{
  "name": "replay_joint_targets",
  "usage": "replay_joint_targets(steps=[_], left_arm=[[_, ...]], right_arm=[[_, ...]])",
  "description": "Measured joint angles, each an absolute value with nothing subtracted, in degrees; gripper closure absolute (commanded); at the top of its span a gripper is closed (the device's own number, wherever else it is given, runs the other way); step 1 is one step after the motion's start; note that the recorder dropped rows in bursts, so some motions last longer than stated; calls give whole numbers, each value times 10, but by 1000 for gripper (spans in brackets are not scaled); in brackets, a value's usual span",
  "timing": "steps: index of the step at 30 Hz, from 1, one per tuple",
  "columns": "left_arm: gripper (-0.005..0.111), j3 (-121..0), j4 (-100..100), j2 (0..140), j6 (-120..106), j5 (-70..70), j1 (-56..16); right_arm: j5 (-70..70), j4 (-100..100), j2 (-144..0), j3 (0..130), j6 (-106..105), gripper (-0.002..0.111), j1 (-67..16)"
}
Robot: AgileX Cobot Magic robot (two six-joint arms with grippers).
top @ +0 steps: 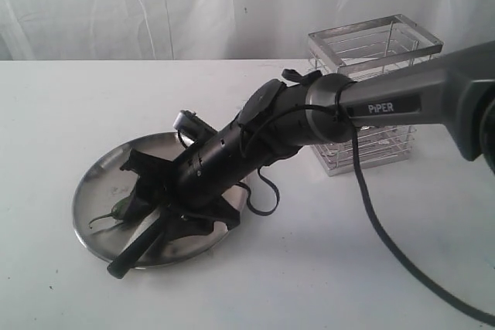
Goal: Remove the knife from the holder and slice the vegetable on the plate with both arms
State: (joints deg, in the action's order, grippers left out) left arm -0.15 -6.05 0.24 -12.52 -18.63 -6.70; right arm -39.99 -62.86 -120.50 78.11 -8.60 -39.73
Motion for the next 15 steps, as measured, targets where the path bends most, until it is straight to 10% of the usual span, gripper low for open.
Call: replay_joint_targets(steps=[15], left_arm=[[107, -2, -61, 2, -125, -186, -67]], right_arm=[[-338, -634, -1216, 781, -79, 41, -417]])
